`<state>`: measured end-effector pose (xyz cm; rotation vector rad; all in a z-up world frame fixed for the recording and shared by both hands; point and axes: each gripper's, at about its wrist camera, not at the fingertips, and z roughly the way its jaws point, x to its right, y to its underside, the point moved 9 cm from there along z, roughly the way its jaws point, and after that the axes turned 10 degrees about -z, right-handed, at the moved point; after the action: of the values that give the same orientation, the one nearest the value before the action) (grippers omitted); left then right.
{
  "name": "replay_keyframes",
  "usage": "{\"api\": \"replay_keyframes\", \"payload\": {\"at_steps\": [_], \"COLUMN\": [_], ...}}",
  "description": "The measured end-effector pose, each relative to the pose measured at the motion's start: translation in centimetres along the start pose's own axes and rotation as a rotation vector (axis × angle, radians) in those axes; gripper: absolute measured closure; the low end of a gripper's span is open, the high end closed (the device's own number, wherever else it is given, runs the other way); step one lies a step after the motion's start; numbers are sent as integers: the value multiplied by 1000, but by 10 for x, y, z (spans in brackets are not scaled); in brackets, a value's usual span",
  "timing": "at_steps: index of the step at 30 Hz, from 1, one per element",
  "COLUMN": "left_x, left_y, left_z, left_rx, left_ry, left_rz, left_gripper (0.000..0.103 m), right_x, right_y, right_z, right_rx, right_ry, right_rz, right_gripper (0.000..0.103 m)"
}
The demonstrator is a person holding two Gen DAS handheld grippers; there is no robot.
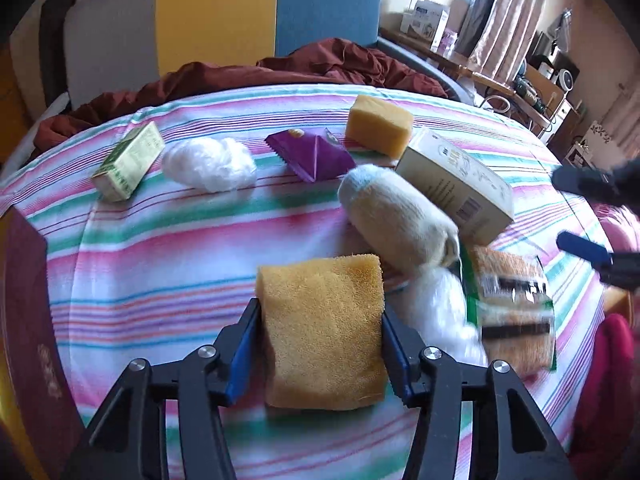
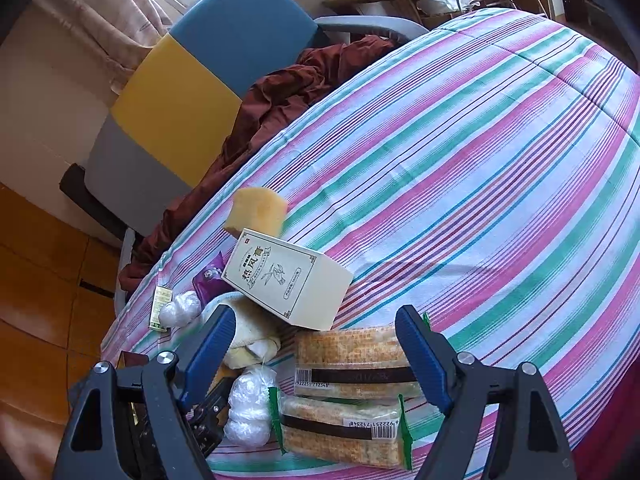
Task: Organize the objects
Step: 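Grasp the plastic-wrapped cotton with the right gripper while the left lifts the sponge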
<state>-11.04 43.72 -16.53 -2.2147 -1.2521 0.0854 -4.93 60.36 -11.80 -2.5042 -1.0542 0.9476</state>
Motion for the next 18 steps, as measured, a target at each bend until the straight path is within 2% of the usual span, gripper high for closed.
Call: {"api": "replay_keyframes", "payload": {"at_steps": [8, 9, 10, 13, 18], "left_x": [-11, -12, -14, -14, -12], "left_y": [47, 50, 53, 62, 62], "left_z": [-36, -39, -41, -46, -45], "left_rx": [46, 45, 45, 57, 66], "left_ry": [10, 13, 17, 16, 27], "left_rz": [1, 0, -1, 19, 9], "left_gripper": [48, 48, 48, 48, 48], "right_x": [-12, -16, -24, -61, -102], "right_y": [4, 5, 6, 16, 56], "right_z": [9, 9, 10, 11, 33], "right_rx": [-38, -40, -44, -67, -173], "right_ry": [-14, -29, -60, -141, -84], "right_rz": [-63, -75, -94, -240, -514], "right_gripper": [19, 21, 28, 36, 40]}}
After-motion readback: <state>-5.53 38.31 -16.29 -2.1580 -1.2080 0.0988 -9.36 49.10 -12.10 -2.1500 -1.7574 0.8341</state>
